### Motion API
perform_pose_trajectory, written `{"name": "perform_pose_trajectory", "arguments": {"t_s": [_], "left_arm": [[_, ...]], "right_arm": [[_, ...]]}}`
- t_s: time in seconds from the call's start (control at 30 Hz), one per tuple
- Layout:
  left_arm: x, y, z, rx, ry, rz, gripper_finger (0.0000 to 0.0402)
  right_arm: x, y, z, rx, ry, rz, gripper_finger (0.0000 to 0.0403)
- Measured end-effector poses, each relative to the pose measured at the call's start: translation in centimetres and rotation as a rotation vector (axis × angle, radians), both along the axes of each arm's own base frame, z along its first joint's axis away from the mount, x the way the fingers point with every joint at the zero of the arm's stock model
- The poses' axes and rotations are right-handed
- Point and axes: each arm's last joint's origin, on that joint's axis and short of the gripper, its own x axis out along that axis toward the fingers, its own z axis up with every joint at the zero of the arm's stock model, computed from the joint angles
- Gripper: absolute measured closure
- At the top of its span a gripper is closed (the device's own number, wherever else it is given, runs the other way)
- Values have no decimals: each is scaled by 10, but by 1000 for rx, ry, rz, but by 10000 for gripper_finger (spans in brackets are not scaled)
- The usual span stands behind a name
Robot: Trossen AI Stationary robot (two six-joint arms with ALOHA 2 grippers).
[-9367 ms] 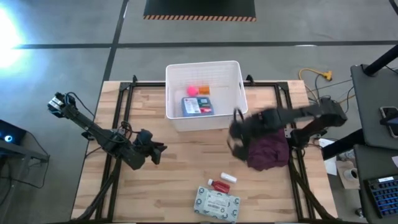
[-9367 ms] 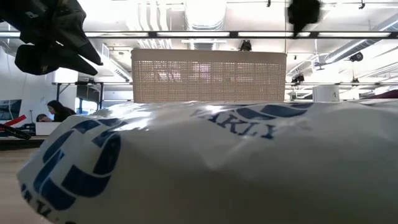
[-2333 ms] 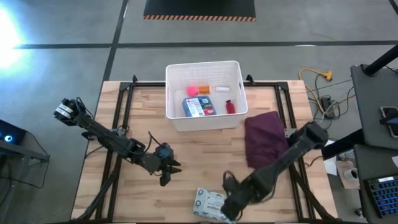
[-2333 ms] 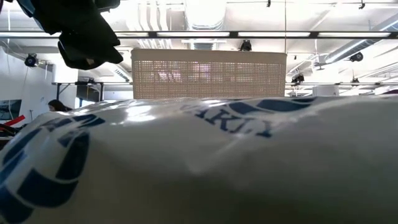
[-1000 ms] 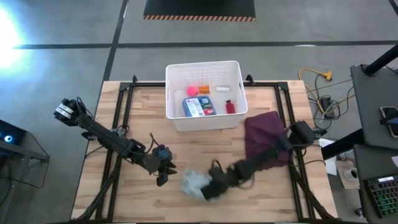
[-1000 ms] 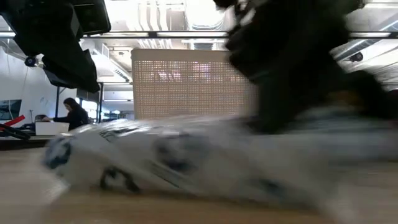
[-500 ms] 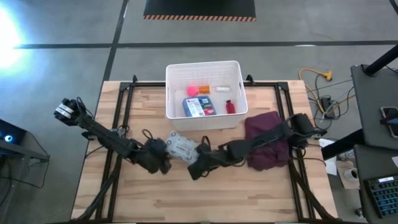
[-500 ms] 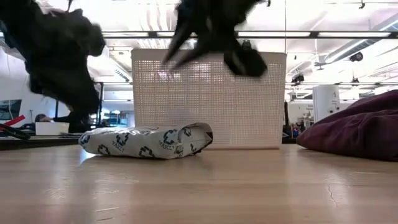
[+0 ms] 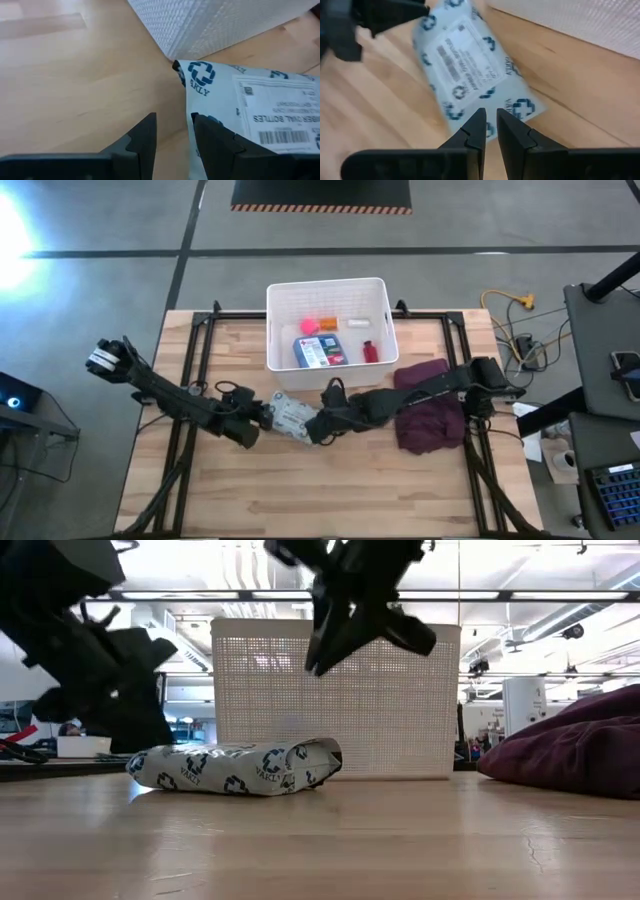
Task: Pick & place medical supplies in basket/bin
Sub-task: Put the light blue mailer bag into the white bin
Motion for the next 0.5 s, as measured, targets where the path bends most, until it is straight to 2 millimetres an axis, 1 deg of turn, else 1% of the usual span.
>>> {"name": "perform_pose_trajectory", "arguments": {"t_s": [0.13,0.27,0.3,0.5], "left_arm": [[0,5,-11,-49,-60,6,287],[5,3,-15,-129,-100,-24,287],[7,1,-15,-142,-99,-32,287],[27,-14,-11,-181,-68,-94,287]], "right_arm": [[5,-9,-14,-35,46,-1,364],[13,-16,-44,-14,144,38,364],[14,-18,-47,-12,156,42,364],[18,-29,-53,-2,173,71,364]]}}
